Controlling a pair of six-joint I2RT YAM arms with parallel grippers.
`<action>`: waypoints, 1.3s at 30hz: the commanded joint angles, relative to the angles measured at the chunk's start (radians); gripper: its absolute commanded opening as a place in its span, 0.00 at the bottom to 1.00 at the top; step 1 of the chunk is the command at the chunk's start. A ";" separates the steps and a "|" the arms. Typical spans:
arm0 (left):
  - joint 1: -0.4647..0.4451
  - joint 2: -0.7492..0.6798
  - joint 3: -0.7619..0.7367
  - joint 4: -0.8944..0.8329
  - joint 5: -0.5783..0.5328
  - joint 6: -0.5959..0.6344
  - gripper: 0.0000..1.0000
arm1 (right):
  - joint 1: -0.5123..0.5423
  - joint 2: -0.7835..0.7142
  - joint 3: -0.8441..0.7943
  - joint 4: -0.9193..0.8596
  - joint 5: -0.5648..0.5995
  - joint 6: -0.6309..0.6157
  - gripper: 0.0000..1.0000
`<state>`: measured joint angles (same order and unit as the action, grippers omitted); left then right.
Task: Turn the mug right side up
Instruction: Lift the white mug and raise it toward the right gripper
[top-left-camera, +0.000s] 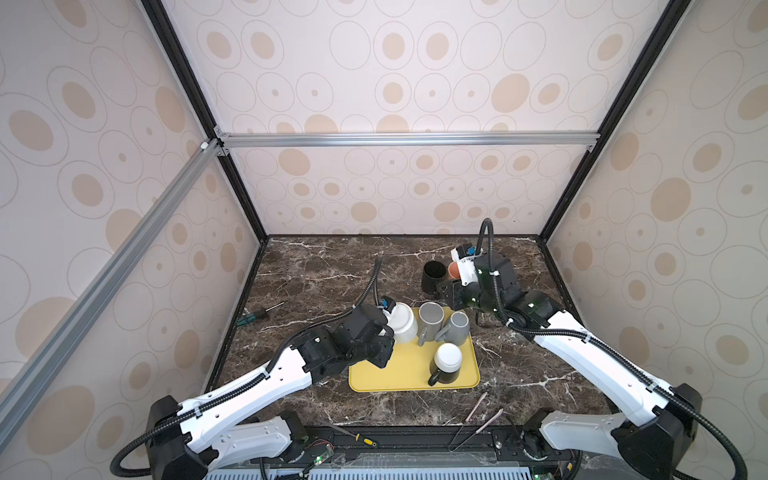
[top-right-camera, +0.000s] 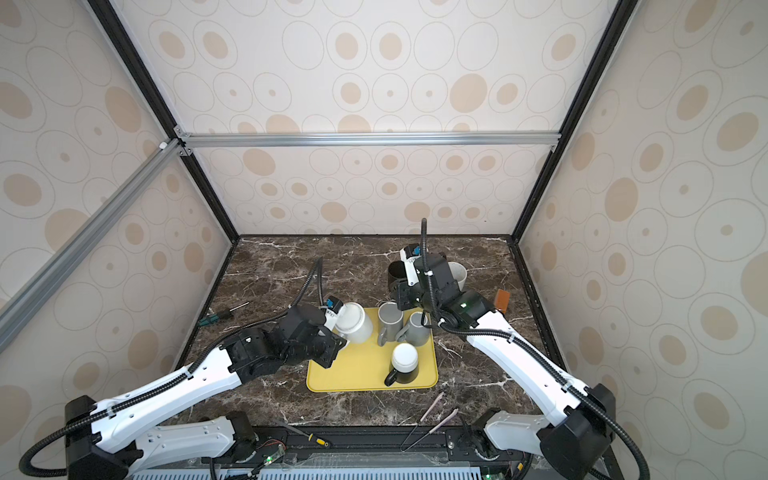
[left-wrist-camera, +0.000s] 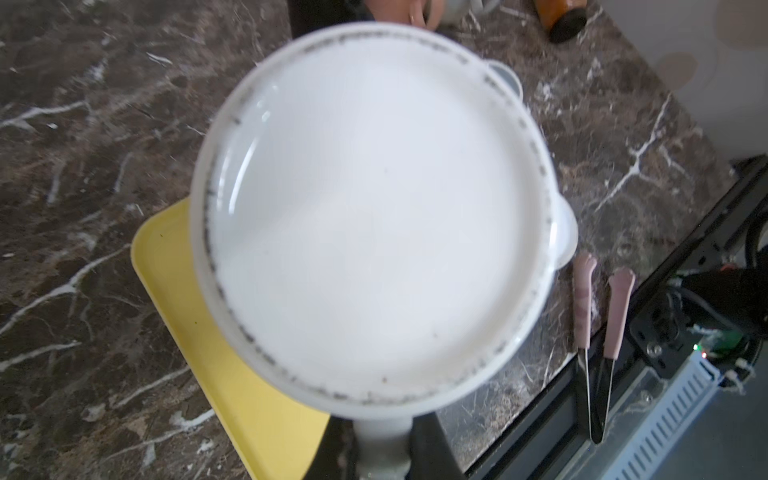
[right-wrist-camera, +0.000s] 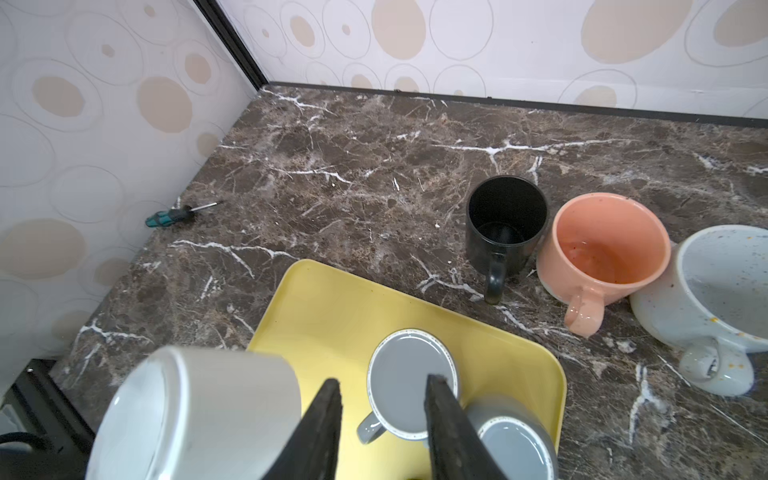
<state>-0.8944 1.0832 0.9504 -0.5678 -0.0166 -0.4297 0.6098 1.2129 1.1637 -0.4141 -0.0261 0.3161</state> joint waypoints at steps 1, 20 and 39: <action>0.063 -0.027 0.037 0.226 0.034 -0.028 0.00 | 0.000 -0.056 0.025 0.041 -0.053 0.028 0.37; 0.319 0.105 0.013 1.315 0.524 -0.520 0.00 | -0.083 -0.049 0.033 0.506 -0.475 0.366 0.42; 0.336 0.224 -0.019 1.681 0.609 -0.754 0.00 | -0.108 0.064 0.039 0.717 -0.620 0.528 0.35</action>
<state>-0.5625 1.3113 0.8871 0.9531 0.5606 -1.1576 0.5026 1.2613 1.1984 0.2413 -0.5976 0.8036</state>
